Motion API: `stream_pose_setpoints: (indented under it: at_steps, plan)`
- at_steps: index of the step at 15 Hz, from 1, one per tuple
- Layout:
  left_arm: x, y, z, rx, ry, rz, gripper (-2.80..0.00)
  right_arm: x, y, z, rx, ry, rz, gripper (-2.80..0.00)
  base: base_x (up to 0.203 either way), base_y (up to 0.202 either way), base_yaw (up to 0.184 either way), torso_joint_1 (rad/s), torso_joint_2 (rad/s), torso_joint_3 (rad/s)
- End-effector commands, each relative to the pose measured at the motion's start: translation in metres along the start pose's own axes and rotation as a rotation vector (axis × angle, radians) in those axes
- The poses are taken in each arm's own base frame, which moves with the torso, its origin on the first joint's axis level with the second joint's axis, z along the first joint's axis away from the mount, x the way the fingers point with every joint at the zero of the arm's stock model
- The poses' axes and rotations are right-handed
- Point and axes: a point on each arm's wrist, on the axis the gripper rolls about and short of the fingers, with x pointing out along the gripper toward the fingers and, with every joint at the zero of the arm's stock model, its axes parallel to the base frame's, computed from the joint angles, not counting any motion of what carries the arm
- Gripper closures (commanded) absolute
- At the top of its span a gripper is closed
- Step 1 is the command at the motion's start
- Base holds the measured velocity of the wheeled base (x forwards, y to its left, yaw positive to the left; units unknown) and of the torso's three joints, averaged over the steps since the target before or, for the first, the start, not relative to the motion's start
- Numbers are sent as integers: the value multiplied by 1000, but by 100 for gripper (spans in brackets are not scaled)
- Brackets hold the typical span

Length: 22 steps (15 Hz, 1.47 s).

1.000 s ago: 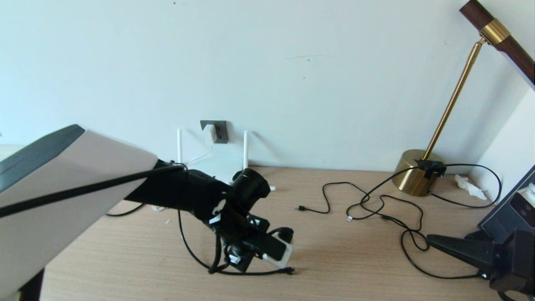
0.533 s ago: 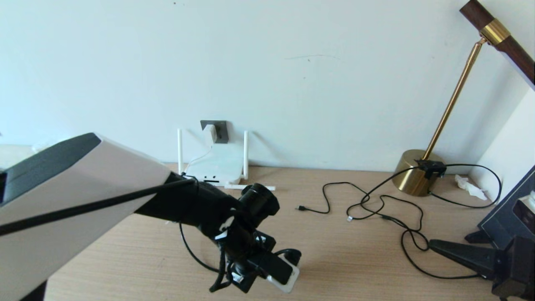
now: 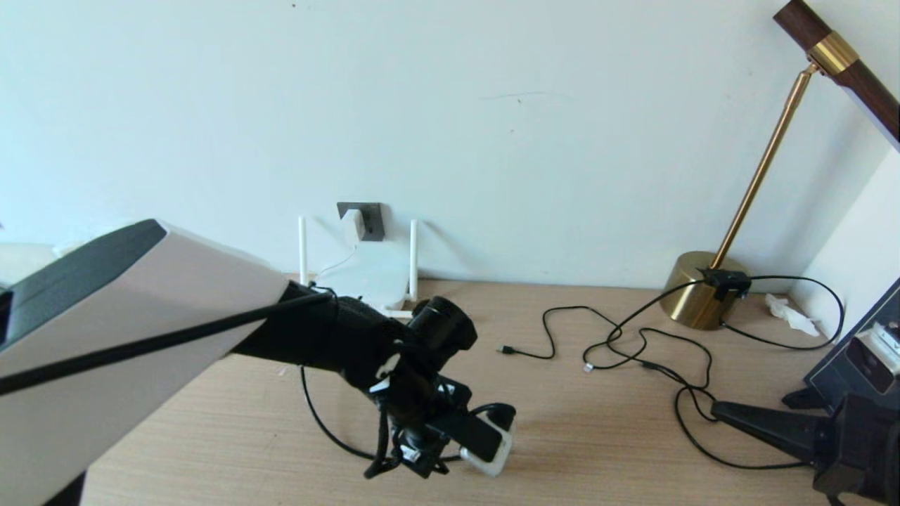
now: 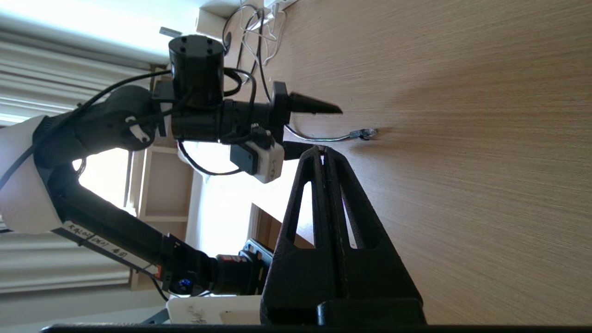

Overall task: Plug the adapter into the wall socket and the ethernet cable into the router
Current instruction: Hand it to the other hand

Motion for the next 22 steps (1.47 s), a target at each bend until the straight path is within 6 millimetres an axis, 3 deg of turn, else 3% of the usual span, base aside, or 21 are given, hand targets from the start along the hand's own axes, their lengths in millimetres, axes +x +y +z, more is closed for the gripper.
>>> stream_pose_setpoints:
  at_steps: [1, 4, 7, 10, 17, 18, 22]
  plan:
    - [1, 5, -2, 1, 13, -6, -280, 1, 0, 0, 7, 5, 3, 0, 0, 0, 0, 0, 0, 0]
    - [0, 12, -4, -61, 45, -48, -280, -4, 4, -1, -8, -19, 15, 0, 0, 0, 0, 0, 0, 0]
    - [14, 18, -6, -85, 47, -56, -280, -12, 9, -2, -27, -49, 28, 0, 0, 0, 0, 0, 0, 0]
    - [23, 15, -7, -182, 52, -86, -280, -11, 7, -3, -20, -43, 23, 0, 0, 0, 0, 0, 0, 0]
    - [23, 12, -7, -195, 61, -133, -280, -12, 2, -4, -4, -44, 3, 0, 0, 0, 0, 0, 0, 0]
    - [23, 11, -7, -195, 61, -135, 0, -12, 2, -4, -4, -45, 2, 0, 0, 0, 0, 0, 0, 0]
    - [28, 10, -8, -200, 64, -148, 0, -12, 1, -5, 1, -45, -3, 0, 0, 0, 0, 0, 0, 0]
